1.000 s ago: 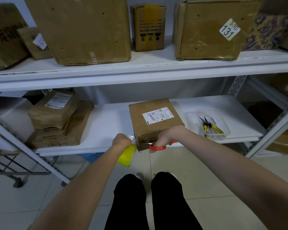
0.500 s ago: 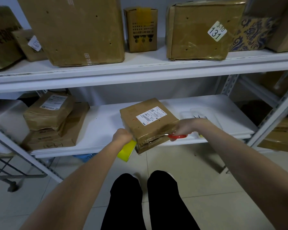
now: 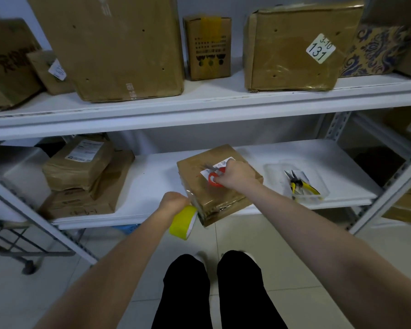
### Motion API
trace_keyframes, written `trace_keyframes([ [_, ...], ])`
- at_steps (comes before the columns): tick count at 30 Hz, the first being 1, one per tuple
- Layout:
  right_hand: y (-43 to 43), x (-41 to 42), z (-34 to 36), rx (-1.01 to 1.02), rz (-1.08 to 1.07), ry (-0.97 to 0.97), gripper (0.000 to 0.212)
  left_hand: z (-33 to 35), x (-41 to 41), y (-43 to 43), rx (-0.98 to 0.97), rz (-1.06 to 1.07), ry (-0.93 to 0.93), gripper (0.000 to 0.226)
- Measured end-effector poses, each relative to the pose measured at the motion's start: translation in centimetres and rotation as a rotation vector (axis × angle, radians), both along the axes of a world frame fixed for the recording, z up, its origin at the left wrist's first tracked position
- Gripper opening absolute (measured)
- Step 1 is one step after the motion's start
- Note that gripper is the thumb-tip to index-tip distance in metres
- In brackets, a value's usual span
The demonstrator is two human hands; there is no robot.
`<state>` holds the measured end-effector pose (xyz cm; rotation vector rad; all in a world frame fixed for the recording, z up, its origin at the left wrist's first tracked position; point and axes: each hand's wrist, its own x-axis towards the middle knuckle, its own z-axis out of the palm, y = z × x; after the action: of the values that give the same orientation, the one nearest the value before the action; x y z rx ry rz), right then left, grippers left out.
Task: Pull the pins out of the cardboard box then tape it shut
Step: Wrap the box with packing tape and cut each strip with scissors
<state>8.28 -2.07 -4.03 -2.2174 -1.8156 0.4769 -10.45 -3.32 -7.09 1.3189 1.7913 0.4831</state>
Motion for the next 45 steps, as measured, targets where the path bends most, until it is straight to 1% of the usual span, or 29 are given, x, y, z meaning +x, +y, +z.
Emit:
trace_keyframes([
  [2,0.3,-1.0,-0.8,0.067,0.001,-0.019,0.057,0.2,-0.5,0.0,0.017,0.051,-0.078,0.015],
  [3,0.1,-1.2,-0.9,0.118,0.046,-0.022,0.054,0.1,-0.7,0.0,0.026,0.069,-0.1,0.018],
  [4,0.0,-1.2,-1.3,0.178,0.149,-0.02,0.047,0.0,-0.8,0.1,0.033,0.079,-0.115,0.02],
  [6,-0.5,-0.4,-1.8,0.248,0.473,-0.082,0.038,-0.4,-0.8,0.1,0.037,0.08,-0.126,0.022],
  [7,-0.9,-0.1,-1.9,0.227,0.621,-0.174,0.04,-0.7,-0.8,0.0,0.032,0.081,-0.127,0.022],
  [8,-1.2,0.2,-2.1,0.192,0.718,-0.294,0.046,-1.0,-0.7,-0.1,0.023,0.081,-0.13,0.022],
  [10,-1.5,0.5,-2.5,0.161,0.802,-0.479,0.056,-1.5,-0.5,-0.2,0.009,0.075,-0.148,0.022],
  [11,-1.5,0.4,-2.7,0.176,0.814,-0.539,0.057,-1.6,-0.3,-0.3,0.002,0.066,-0.159,0.021],
  [13,-1.5,-0.2,-3.2,0.25,0.812,-0.616,0.052,-1.6,0.0,-0.4,-0.008,0.054,-0.171,0.02],
  [15,-1.5,-1.0,-3.9,0.314,0.774,-0.631,0.051,-1.3,-0.1,-0.4,-0.016,0.065,-0.193,0.018],
  [18,-1.2,-2.7,-4.9,0.391,0.693,-0.579,0.054,-1.3,-1.0,-0.3,-0.016,0.074,-0.242,0.016],
  [21,-0.2,-4.9,-5.7,0.42,0.591,-0.479,0.052,-1.2,-2.4,0.0,-0.016,0.117,-0.314,0.016],
  [25,1.4,-8.1,-4.8,0.354,0.439,-0.391,0.048,-0.7,-3.8,0.9,0.008,0.141,-0.306,0.017],
  [28,2.0,-8.5,-3.9,0.372,0.459,-0.301,0.043,-0.6,-3.9,1.5,0.021,0.13,-0.291,0.016],
  [30,2.3,-7.1,-4.0,0.41,0.439,-0.322,0.037,-0.6,-3.3,1.6,0.004,0.12,-0.312,0.013],
  [32,2.5,-5.1,-4.1,0.358,0.39,-0.357,0.028,-0.8,-2.4,1.6,-0.026,0.115,-0.334,0.005],
  [33,2.6,-4.2,-4.0,0.321,0.365,-0.361,0.027,-0.9,-2.0,1.6,-0.042,0.11,-0.339,0.009],
  [34,2.7,-3.4,-4.0,0.29,0.34,-0.361,0.029,-1.0,-1.6,1.5,-0.053,0.097,-0.341,0.01],
  [36,2.7,-1.7,-3.8,0.269,0.284,-0.375,0.037,-0.9,-0.7,1.3,-0.06,0.052,-0.33,0.005],
  [40,2.5,1.2,-4.0,0.191,0.135,-0.369,0.032,-0.6,0.6,0.9,-0.07,-0.015,-0.317,0.011],
  [42,2.0,1.4,-3.9,0.256,0.101,-0.261,0.028,-0.5,1.1,0.7,-0.071,-0.044,-0.306,0.012],
  [43,1.4,1.4,-3.8,0.322,0.102,-0.163,0.025,-0.4,1.5,0.5,-0.064,-0.054,-0.302,0.013],
  [44,0.9,1.0,-3.6,0.367,0.124,-0.035,0.022,-0.3,1.6,0.5,-0.051,-0.052,-0.302,0.015],
  [45,0.4,0.6,-3.3,0.367,0.156,0.12,0.019,-0.3,1.7,0.5,-0.033,-0.051,-0.304,0.018],
])
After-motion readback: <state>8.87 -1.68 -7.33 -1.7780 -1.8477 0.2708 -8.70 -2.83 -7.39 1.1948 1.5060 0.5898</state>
